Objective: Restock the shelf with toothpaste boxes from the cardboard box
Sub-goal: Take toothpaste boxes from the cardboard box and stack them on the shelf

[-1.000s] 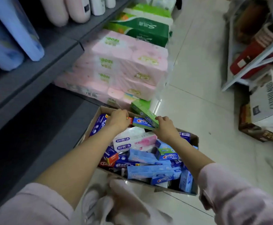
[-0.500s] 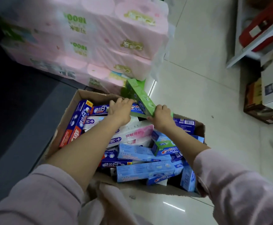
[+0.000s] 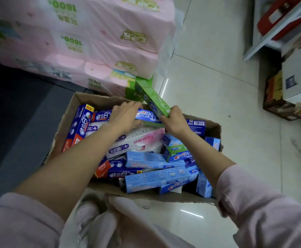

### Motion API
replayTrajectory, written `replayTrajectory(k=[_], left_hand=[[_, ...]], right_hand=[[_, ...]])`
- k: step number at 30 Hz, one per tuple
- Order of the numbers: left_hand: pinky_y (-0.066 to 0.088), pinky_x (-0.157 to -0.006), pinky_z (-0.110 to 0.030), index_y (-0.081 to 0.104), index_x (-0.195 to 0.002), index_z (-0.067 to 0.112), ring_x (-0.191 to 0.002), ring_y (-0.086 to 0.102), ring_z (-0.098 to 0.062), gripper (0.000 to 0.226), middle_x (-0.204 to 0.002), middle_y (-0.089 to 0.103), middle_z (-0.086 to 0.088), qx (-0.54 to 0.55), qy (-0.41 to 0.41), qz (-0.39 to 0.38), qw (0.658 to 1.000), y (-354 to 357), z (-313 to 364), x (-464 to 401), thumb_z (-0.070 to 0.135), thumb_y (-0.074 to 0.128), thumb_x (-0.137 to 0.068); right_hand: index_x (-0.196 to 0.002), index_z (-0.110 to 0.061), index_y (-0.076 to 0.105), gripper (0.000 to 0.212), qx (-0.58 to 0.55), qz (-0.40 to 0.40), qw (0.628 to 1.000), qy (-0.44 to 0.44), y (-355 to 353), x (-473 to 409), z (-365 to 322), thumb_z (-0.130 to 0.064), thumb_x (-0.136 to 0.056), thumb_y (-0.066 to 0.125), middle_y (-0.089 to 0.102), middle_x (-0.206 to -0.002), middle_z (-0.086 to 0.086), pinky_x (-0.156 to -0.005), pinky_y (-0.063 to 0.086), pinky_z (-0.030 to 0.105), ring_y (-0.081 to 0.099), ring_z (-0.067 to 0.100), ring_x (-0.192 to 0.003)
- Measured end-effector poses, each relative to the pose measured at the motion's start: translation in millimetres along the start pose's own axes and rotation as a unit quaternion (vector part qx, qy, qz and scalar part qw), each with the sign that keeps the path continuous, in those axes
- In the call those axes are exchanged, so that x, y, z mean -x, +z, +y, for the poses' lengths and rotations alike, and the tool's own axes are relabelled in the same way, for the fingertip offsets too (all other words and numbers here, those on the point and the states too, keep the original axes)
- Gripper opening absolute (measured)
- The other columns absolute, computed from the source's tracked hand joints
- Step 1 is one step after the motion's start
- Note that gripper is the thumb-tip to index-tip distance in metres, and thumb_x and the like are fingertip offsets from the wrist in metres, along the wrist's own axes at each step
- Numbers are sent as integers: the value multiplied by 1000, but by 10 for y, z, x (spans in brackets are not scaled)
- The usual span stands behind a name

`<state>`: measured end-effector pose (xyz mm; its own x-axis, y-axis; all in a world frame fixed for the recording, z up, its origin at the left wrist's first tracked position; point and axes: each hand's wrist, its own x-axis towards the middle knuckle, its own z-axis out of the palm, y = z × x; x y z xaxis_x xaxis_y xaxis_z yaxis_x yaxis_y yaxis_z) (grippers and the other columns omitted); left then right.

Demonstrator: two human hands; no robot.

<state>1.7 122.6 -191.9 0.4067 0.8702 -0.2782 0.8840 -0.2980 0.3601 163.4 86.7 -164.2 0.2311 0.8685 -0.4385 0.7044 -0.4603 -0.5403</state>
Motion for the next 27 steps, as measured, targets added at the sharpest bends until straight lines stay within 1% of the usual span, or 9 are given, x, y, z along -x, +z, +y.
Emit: replayTrajectory(k=[2, 5, 9, 12, 14, 16, 18, 24, 27], left_hand=[[40, -95, -41, 50, -125, 17, -117, 47, -24, 47, -128, 51, -3, 111, -19, 16, 994, -97, -49, 125, 37, 65, -85], [37, -86, -28, 61, -114, 8, -111, 52, -26, 41, -120, 58, -10, 182, -84, 44, 979, -357, -53, 304, 35, 67, -84], [44, -74, -32, 70, -95, 1, -97, 62, -29, 40, -98, 69, -17, 209, -185, 60, 958, -764, -16, 634, 38, 69, -80], [55, -80, -35, 72, -98, 7, -90, 67, -27, 50, -95, 71, -13, 300, -253, 84, 916, -1029, -12, 898, 48, 73, -69], [60, -72, -38, 69, -94, 4, -86, 67, -22, 46, -97, 69, -10, 437, -284, 112, 846, -1204, 53, 1100, 41, 76, -69], [59, -56, -27, 63, -92, 6, -81, 63, -18, 30, -96, 63, -8, 536, -299, 124, 780, -1357, 160, 1371, 29, 75, -78], [55, -44, -20, 60, -85, 9, -70, 59, -14, 22, -85, 59, -5, 577, -310, 133, 743, -1522, 259, 1621, 26, 72, -81], [54, -42, -21, 60, -105, 4, -74, 60, -15, 34, -100, 60, -10, 576, -298, 186, 738, -2127, 246, 2497, 29, 70, -84], [56, -46, -24, 61, -115, 2, -83, 63, -19, 45, -110, 63, -12, 555, -294, 217, 747, -2434, 232, 3005, 32, 70, -83]], right_hand=[[-102, -2, 42, 24, -124, -6, 991, 45, -34, 73, -8, -20, -93, 55, 51, -93, 9, -59, 40, 30, 51, 21, -78], [-114, 1, 50, 27, -295, -33, 945, 136, -89, 198, -78, -15, -92, 54, 59, -100, 13, -68, 51, 32, 57, 23, -84], [-92, -6, 54, 7, -393, -65, 904, 153, -275, 509, -327, -12, -94, 51, 56, -79, 7, -57, 48, 23, 57, 17, -64], [-89, -8, 56, 17, -449, -70, 880, 137, -463, 781, -596, -24, -91, 50, 58, -79, 9, -46, 46, 21, 53, 18, -58], [-103, -6, 57, 27, -462, -90, 877, 96, -560, 986, -806, -28, -89, 50, 58, -83, 11, -43, 44, 18, 53, 19, -60], [-117, -4, 54, 34, -473, -133, 869, 55, -621, 1292, -1024, -24, -89, 50, 59, -94, 19, -44, 47, 17, 57, 23, -72], [-124, -4, 51, 46, -461, -190, 866, 18, -658, 1545, -1191, -23, -82, 54, 57, -106, 27, -52, 55, 21, 55, 25, -85], [-98, -12, 54, 30, -418, -297, 858, 16, -890, 2380, -1722, -9, -82, 28, 54, -79, 9, -63, 55, 37, 52, 20, -65], [-90, -15, 57, 25, -342, -283, 896, -25, -928, 2824, -2007, -29, -90, 37, 56, -75, 7, -63, 51, 34, 50, 19, -59]])
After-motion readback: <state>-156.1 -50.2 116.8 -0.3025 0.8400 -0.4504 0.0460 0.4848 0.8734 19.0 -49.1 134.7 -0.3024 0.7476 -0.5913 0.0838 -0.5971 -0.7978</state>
